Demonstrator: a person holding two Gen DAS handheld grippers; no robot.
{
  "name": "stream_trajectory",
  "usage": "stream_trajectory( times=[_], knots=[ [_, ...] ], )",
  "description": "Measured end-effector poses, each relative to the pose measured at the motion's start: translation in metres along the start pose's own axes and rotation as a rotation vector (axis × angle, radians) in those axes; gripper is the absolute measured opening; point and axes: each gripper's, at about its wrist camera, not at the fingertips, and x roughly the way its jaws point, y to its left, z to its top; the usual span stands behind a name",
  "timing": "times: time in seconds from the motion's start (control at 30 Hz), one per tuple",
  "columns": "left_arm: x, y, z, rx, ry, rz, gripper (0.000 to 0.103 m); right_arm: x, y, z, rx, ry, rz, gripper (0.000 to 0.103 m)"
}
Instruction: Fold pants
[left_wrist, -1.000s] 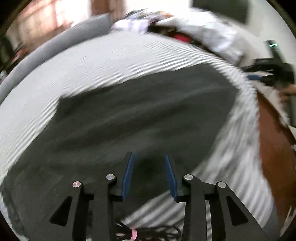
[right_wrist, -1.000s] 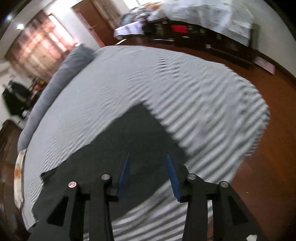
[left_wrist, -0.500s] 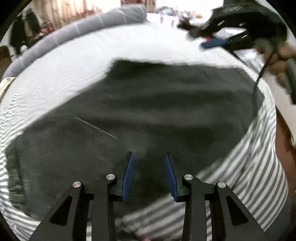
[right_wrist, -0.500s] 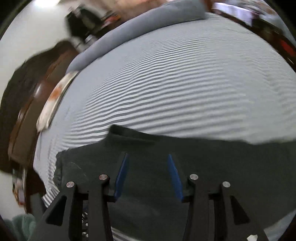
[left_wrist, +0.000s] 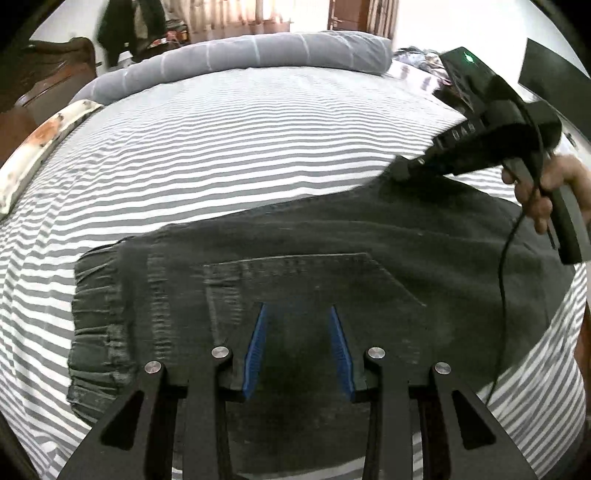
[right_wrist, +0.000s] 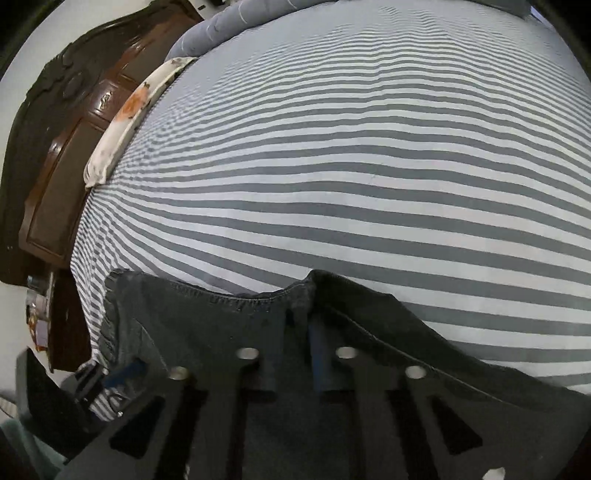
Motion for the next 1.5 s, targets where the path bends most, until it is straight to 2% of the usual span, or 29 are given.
stream_trajectory(
  times=[0.17, 0.33, 0.4, 0.53, 0.6, 0.67, 0.7, 0.83, 0.97, 1.13, 1.17, 1.27, 1.33, 1.43, 1.5],
  knots=[
    [-0.004, 0.016, 0.005, -0.029, -0.014, 0.046, 0.036, -0.016, 0.002, 0.009, -0.007, -0.101, -0.022, 0.005],
    [0.001, 0.037, -0.002, -0.071, 0.02, 0.086, 0.036, 0.005, 0.001, 0.015, -0.011, -0.081, -0.083, 0.004],
    [0.006, 0.047, -0.007, -0.097, 0.04, 0.09, 0.036, 0.012, -0.006, 0.017, 0.02, -0.092, -0.084, 0.004],
    [0.009, 0.05, -0.009, -0.085, 0.044, 0.079, 0.036, 0.018, -0.012, 0.021, 0.029, -0.101, -0.086, 0.005],
    [0.008, 0.044, -0.012, -0.064, 0.042, 0.094, 0.037, 0.014, -0.01, 0.02, 0.025, -0.107, -0.103, 0.01],
    [0.006, 0.041, -0.01, -0.061, 0.039, 0.107, 0.037, 0.004, -0.007, 0.02, 0.023, -0.131, -0.139, 0.024],
    [0.004, 0.04, -0.009, -0.061, 0.038, 0.116, 0.037, -0.006, -0.005, 0.018, 0.027, -0.165, -0.16, 0.025],
    [-0.019, 0.022, -0.007, -0.032, -0.017, 0.091, 0.037, -0.049, -0.006, -0.007, 0.08, -0.266, -0.145, 0.025],
    [-0.033, -0.01, -0.007, 0.072, -0.065, 0.039, 0.042, -0.068, -0.015, -0.047, 0.109, -0.262, -0.158, 0.026],
    [-0.021, -0.039, -0.009, 0.091, 0.006, -0.058, 0.043, -0.055, -0.05, -0.078, 0.21, -0.213, -0.179, 0.025],
    [-0.016, -0.042, -0.011, 0.087, 0.032, -0.069, 0.043, -0.052, -0.056, -0.079, 0.227, -0.212, -0.181, 0.022],
    [-0.003, -0.045, -0.014, 0.097, 0.07, -0.029, 0.043, -0.046, -0.07, -0.075, 0.277, -0.237, -0.168, 0.019],
    [0.006, -0.043, -0.014, 0.098, 0.092, 0.001, 0.045, -0.047, -0.075, -0.068, 0.268, -0.262, -0.187, 0.018],
    [0.007, -0.044, -0.01, 0.094, 0.088, 0.027, 0.047, -0.049, -0.084, -0.062, 0.283, -0.266, -0.16, 0.018],
    [0.005, -0.046, -0.005, 0.079, 0.086, 0.032, 0.047, -0.059, -0.088, -0.064, 0.29, -0.279, -0.137, 0.025]
  ],
)
